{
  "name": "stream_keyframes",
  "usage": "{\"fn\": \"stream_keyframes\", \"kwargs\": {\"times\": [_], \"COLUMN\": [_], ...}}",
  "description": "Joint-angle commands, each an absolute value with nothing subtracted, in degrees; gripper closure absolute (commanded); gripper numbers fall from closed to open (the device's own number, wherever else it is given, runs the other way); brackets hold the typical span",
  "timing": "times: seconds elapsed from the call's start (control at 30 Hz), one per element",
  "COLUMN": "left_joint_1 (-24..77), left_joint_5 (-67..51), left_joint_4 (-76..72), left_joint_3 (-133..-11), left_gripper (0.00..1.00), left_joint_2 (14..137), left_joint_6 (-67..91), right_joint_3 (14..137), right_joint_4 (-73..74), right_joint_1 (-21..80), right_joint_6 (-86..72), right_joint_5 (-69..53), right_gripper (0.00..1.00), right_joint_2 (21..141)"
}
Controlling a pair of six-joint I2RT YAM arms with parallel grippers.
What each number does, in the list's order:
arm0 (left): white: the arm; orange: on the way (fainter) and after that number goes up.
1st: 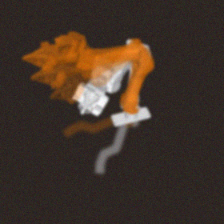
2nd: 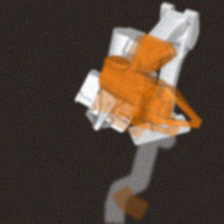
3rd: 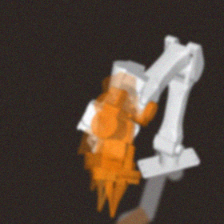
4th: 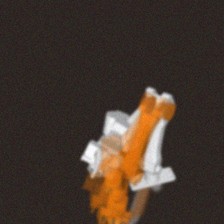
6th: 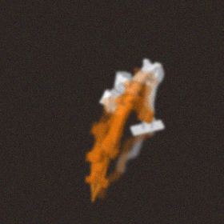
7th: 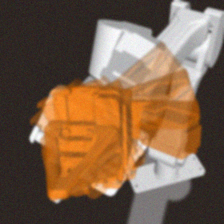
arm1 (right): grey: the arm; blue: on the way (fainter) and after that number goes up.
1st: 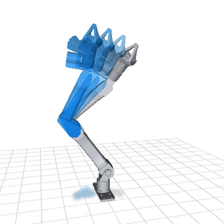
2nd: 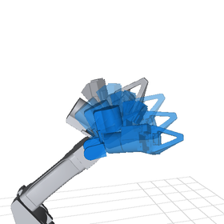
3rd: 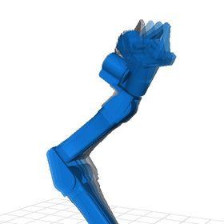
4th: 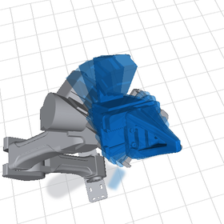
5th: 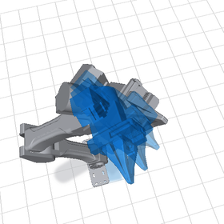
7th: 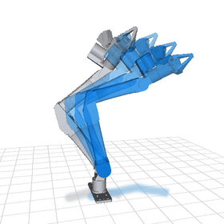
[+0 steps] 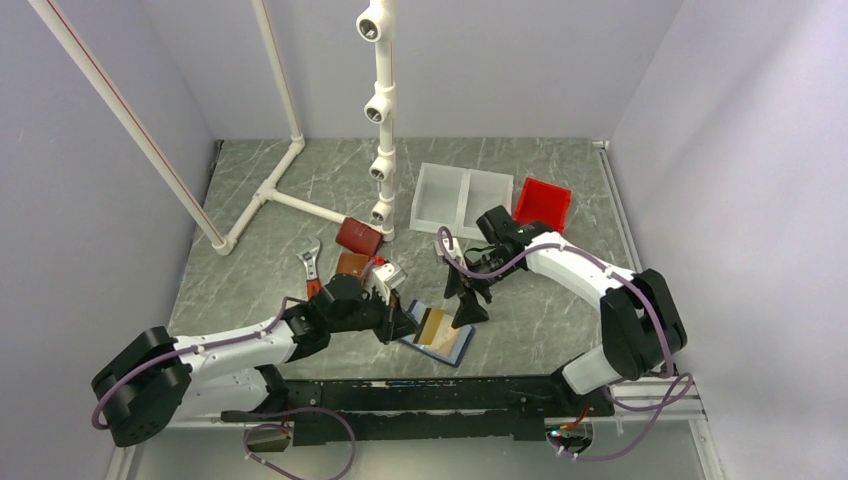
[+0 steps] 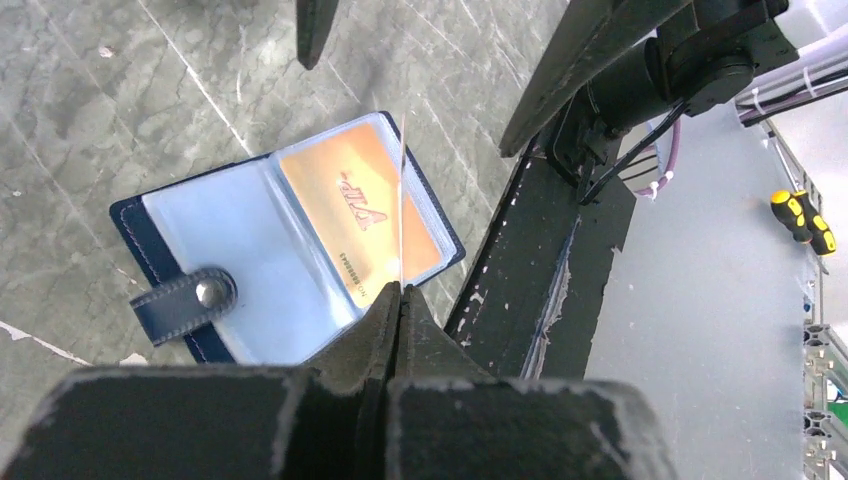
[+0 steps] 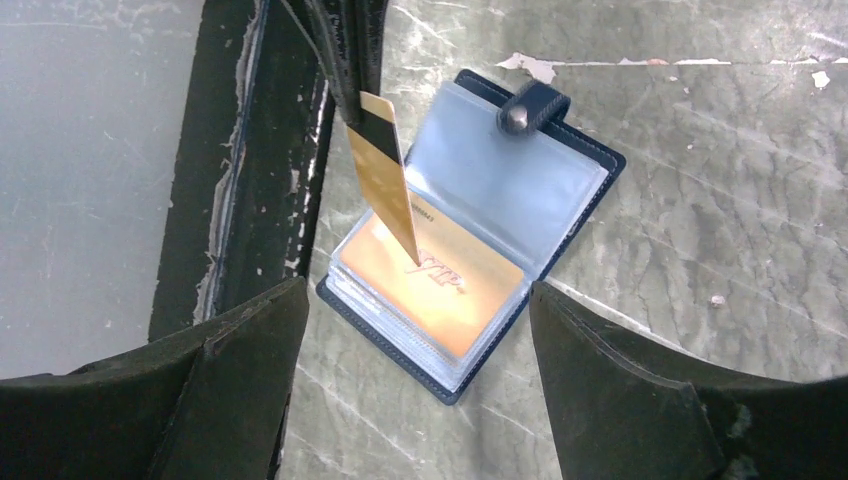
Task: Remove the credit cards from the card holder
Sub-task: Remove the credit card from the card holder, then place the credit card in the storage box.
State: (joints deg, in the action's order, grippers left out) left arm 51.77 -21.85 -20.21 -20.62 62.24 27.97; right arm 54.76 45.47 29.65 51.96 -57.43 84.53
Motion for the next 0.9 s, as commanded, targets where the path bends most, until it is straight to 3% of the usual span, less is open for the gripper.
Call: {"fn": "stream_keyframes", "kwargs": {"times": [0.0, 0.23, 0.53, 0.87], "left_joint_1": [52.2, 52.1, 52.2, 52.3], "left_joint_5": [-21.8, -16.6, -21.4, -26.1], "left_joint_4": [-21.6, -19.8, -26.6, -27.9], "left_joint_3": [-23.0, -22.3, -18.3, -22.7], "left_gripper": [1.0, 1.0, 1.0, 1.0], "left_joint_2": [63.8, 65.0, 58.3, 64.1], "left_joint_6": [25.5, 28.7, 29.4, 29.2], "right_joint_3": [54.6, 56.4, 57.9, 59.2], "right_joint_4": [41.5, 41.6, 48.3, 50.7], "right_joint_1": [29.5, 29.5, 29.6, 29.6], "right_joint_6": [52.6, 49.0, 55.7, 56.7], "right_joint_5": [-57.2, -57.4, -66.0, -68.2], "right_gripper": [0.17, 0.19, 0.21, 0.25], "right_joint_2": [86.0, 88.2, 87.2, 86.2]}}
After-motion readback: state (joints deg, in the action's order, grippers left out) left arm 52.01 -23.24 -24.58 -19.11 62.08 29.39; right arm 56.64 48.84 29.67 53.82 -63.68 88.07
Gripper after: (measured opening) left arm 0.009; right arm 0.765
